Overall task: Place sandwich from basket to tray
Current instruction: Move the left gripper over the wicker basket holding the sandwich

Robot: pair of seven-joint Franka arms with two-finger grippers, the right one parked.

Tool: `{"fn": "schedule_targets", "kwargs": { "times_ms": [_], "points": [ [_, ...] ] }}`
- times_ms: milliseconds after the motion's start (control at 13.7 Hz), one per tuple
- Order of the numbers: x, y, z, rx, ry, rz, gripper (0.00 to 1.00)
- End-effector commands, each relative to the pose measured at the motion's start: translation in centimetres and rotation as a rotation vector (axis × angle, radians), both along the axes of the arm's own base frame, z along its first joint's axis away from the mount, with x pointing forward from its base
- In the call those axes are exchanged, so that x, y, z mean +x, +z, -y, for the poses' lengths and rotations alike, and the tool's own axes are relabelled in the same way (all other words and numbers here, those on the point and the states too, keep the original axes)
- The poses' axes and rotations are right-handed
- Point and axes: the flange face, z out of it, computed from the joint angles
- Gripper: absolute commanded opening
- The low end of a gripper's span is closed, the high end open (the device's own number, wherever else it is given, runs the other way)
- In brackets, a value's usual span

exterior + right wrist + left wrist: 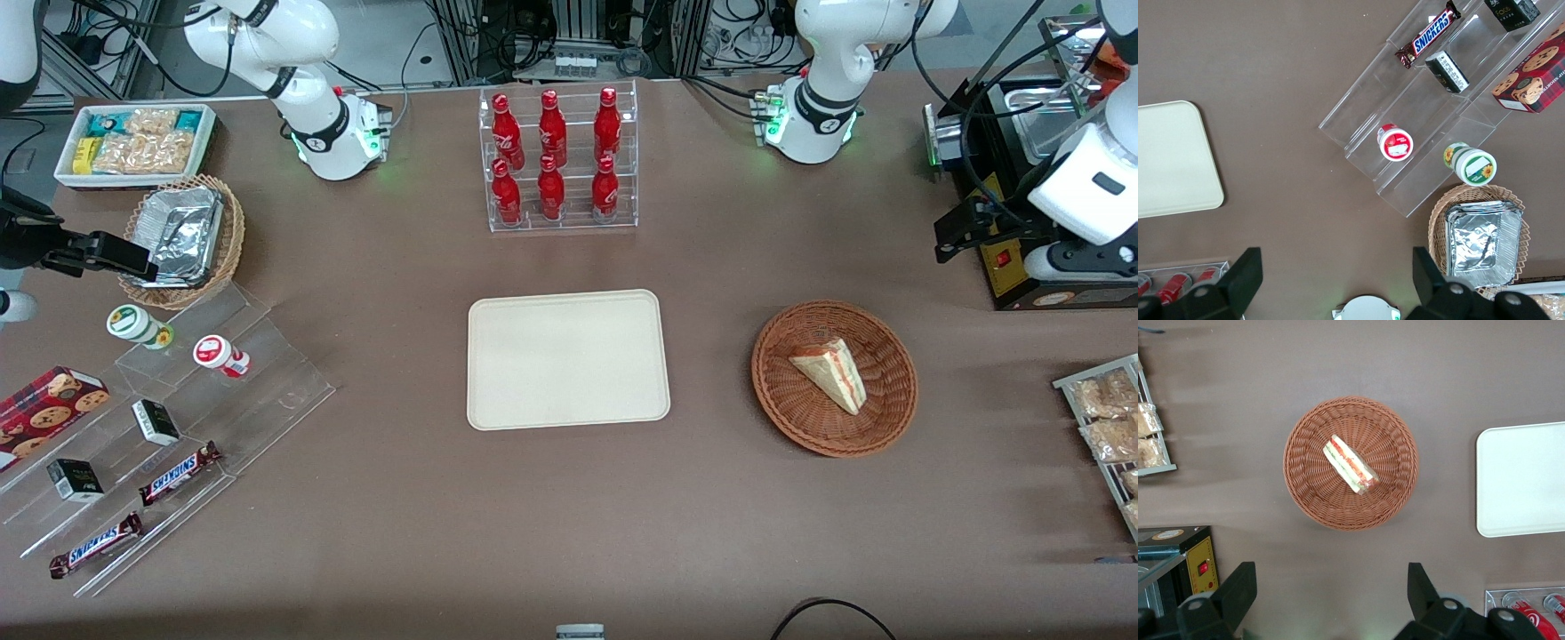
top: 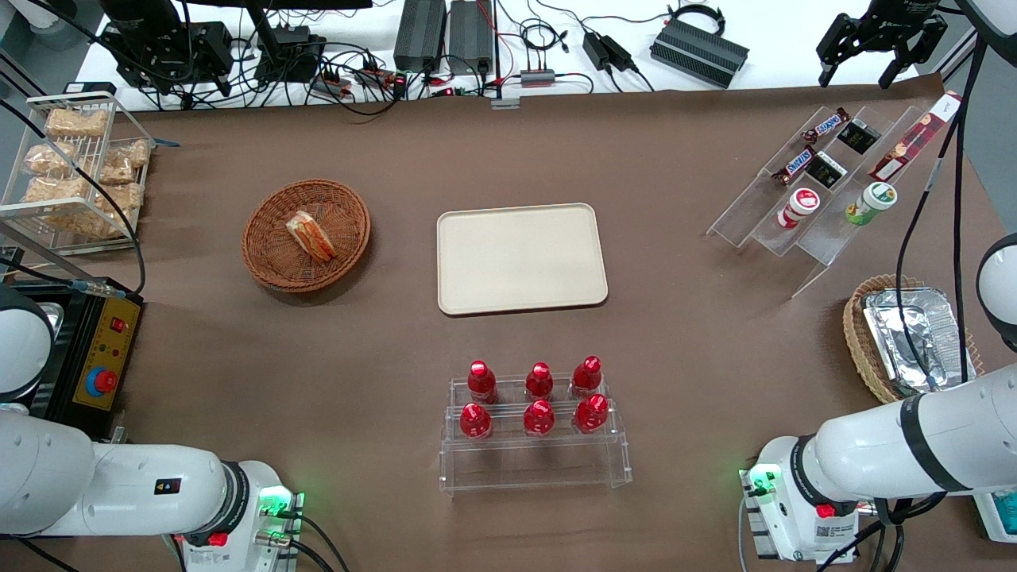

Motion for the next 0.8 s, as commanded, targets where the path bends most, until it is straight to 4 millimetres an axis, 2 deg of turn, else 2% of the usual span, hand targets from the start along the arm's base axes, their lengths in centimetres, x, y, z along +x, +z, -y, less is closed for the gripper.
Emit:
{"fn": "schedule_targets", "kwargs": {
  "times_ms": [0, 146, 365, 584, 730],
  "points": [
    [-0.4, -0.1, -0.9, 0.001, 0.006, -0.042, 1.0],
    [-0.4, -0.7, -1.8, -0.004, 0.008, -0.063, 1.0],
    [0.0, -2.7, -1.7, 0.007, 0.018, -0.077, 1.0],
    [-0.6, -6.5, -1.5, 0.009, 0.028, -0.062, 1.0],
    [-1.3, -9.5, -1.2, 0.011, 0.12, -0.029, 1.0]
  ]
}}
